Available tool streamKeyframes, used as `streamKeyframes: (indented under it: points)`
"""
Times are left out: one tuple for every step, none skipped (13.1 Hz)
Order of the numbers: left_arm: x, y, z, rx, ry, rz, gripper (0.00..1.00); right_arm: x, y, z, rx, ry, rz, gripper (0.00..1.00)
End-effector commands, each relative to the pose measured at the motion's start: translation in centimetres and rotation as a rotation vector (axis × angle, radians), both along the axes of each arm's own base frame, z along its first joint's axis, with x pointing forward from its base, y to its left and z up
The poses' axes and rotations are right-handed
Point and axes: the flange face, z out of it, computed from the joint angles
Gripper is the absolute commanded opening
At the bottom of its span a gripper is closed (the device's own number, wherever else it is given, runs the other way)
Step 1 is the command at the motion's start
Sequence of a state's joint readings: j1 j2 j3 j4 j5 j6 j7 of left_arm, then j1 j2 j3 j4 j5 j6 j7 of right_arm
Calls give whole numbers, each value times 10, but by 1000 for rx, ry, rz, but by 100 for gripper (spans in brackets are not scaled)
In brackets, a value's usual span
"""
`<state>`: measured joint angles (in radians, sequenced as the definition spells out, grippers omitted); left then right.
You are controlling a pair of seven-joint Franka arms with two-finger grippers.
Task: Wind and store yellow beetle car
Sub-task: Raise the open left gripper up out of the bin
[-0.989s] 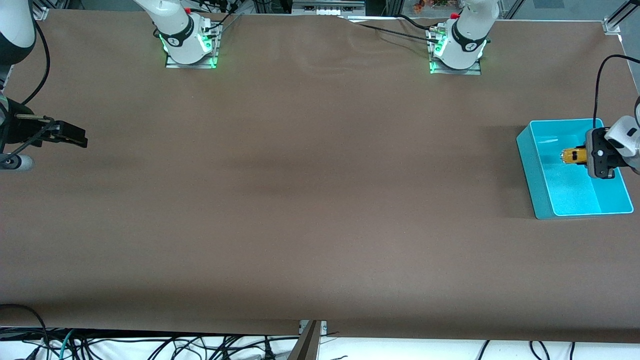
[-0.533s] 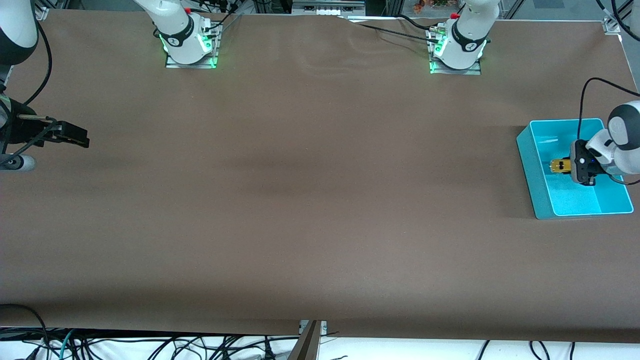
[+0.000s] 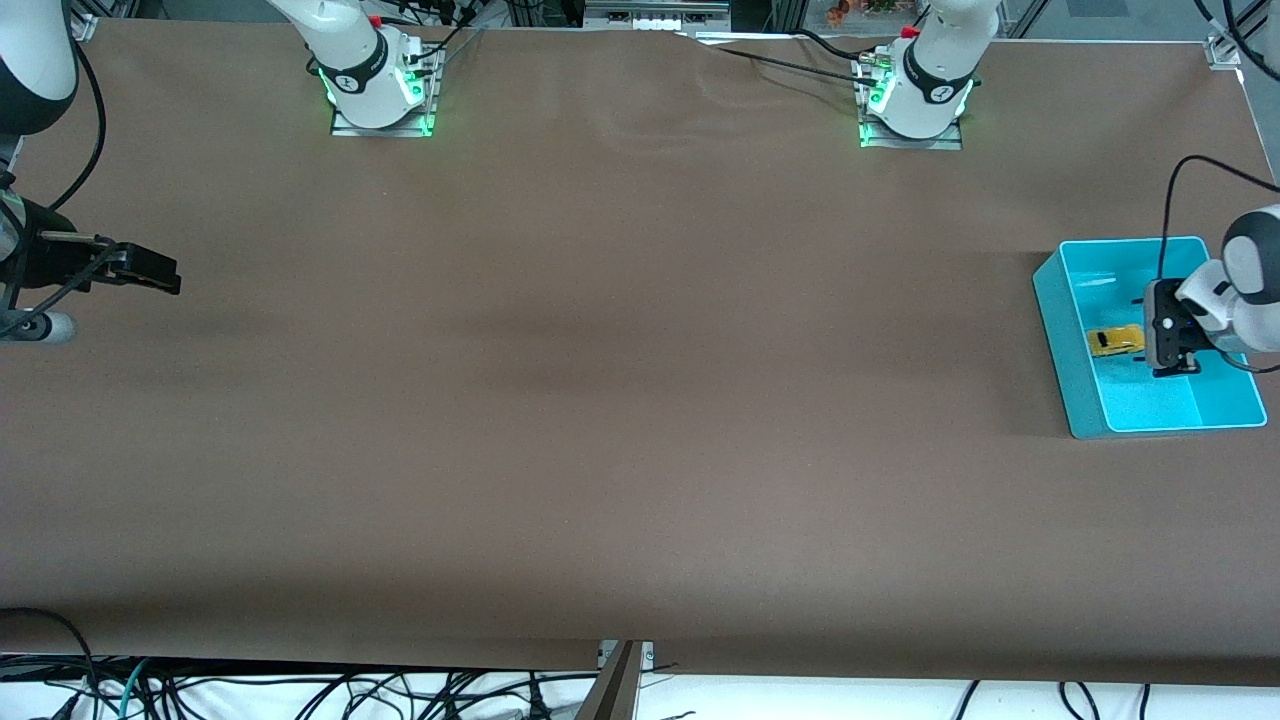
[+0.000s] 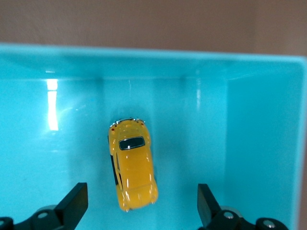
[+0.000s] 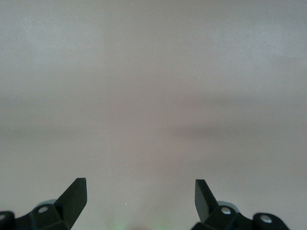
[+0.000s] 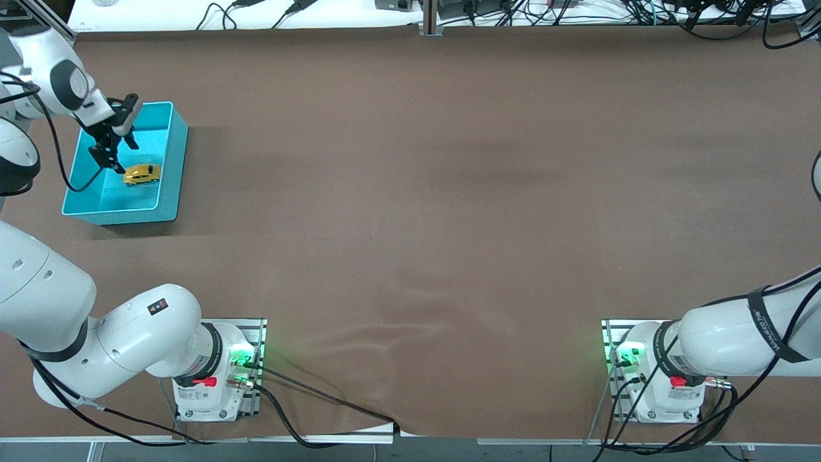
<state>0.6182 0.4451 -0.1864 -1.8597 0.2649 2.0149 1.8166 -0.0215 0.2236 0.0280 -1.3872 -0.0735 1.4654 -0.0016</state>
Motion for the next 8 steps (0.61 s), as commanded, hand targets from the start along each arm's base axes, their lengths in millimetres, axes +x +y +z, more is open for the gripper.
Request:
streamKeyframes:
  points:
    - [11,-41,95,9,5,88,100,-3,-1,3,2,5,-6,100]
    - [21,-61,124,12,11,156,100,-3,-2,3,2,6,-7,100]
    - [29,-81,152,28,36,233,100,-3,-2,3,1,5,-7,100]
    - [36,-100,177,38,47,340,100,-3,-3,3,1,5,-6,100]
    - [41,-116,197,50,50,457,100,-3,-2,3,1,5,-4,100]
    - [44,-136,210,85,52,559,100,-3,-1,3,1,4,-1,100]
    - [50,-157,221,107,30,628,100,-3,-1,3,0,3,-1,100]
    - [53,-167,233,127,3,716,100,-3,-1,4,1,2,-1,100]
